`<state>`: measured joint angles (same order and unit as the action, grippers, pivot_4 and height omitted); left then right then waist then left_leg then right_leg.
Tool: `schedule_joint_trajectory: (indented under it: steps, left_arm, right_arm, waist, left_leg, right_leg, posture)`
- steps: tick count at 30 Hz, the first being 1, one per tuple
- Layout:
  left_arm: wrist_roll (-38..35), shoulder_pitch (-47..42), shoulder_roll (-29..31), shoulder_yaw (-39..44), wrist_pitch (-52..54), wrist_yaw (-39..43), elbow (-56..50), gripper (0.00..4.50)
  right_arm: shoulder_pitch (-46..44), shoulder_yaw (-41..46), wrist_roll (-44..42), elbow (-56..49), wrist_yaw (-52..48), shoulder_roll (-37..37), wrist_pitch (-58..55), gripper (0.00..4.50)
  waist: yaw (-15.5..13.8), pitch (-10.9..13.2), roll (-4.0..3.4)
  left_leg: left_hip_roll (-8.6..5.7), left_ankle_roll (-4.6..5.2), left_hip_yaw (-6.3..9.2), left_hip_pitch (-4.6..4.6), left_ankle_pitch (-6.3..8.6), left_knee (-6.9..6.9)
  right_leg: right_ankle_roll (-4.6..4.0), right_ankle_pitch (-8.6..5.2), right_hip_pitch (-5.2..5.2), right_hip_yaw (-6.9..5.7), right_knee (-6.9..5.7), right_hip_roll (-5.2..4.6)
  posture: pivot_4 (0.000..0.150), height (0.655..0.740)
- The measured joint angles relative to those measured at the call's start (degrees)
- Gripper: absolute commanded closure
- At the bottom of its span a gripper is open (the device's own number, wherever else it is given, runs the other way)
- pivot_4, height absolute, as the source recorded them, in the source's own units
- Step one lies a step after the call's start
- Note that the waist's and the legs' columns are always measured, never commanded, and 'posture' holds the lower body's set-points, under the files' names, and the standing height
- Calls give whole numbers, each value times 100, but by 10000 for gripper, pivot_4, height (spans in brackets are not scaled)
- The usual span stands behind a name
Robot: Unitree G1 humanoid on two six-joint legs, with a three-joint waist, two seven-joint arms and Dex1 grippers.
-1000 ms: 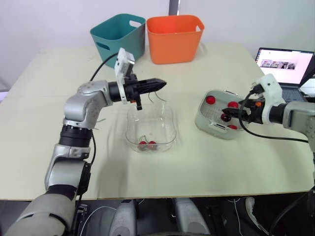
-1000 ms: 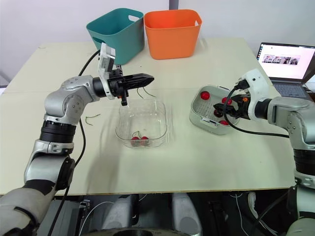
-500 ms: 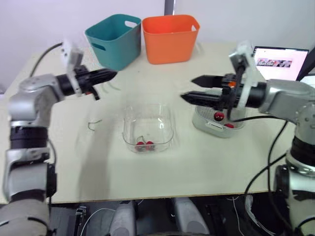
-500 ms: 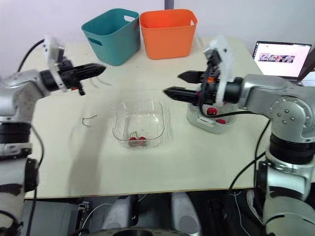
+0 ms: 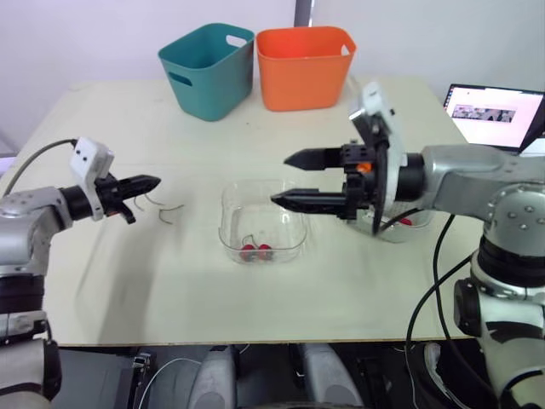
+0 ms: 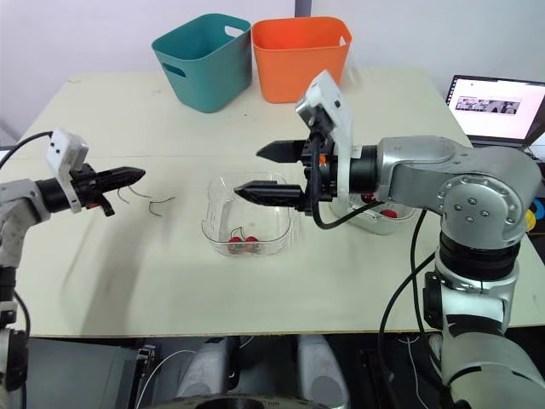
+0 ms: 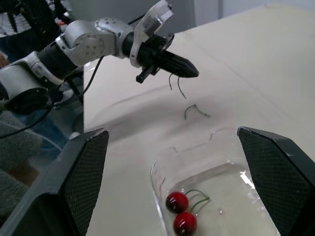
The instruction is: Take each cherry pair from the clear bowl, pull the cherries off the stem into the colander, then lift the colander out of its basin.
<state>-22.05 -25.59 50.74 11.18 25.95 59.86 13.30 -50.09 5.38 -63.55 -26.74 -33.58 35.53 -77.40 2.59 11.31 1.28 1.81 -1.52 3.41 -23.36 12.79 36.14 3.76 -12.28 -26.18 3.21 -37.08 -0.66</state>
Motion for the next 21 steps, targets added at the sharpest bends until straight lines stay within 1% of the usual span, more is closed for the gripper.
schedule_joint_trajectory:
  steps: [4,8,11,12,17,21]
  left_arm:
    - [335,44,64,-252,-288,30,88,45000]
    - [728,27,84,-494,-552,-30,470,45000]
    - [868,-39,55,-603,-689,-31,675,38066]
    - [899,-73,52,-605,-705,-32,714,34800]
    - [901,-187,56,-595,-801,25,804,16122]
    - [866,-191,107,-569,-738,144,792,2123]
  right_arm:
    - [41,-176,-154,-131,129,-34,-45,143]
    - [130,-350,-200,-184,322,-72,-73,143]
    - [140,-480,-174,-181,475,-75,-79,0]
    - [150,-494,-161,-177,506,-74,-78,0]
    - [194,-515,-43,-164,584,-61,-34,0]
    - [267,-514,-21,-164,578,-21,-32,0]
  waist:
    - [-3,0,0]
    - [-2,0,0]
    - [-3,0,0]
    - [-4,0,0]
    - [0,0,0]
    - [2,0,0]
  left_leg:
    - [0,0,0,1,0,1]
    - [1,0,0,0,0,0]
    - [1,0,0,-1,0,1]
    - [1,0,0,-2,0,1]
    - [1,0,0,-2,0,0]
    - [1,0,0,-1,0,0]
  right_leg:
    - [-1,-2,0,0,-1,0]
    - [-1,-2,-3,0,-2,1]
    - [-2,-1,-3,0,-1,0]
    - [-2,-1,-3,0,-1,0]
    - [-1,-1,-3,0,-1,0]
    - [0,-1,-4,0,-2,1]
  posture:
    - [1500,7400]
    - [1500,7400]
    - [1500,7400]
    - [1500,7400]
    - [1500,7400]
    - [1500,7400]
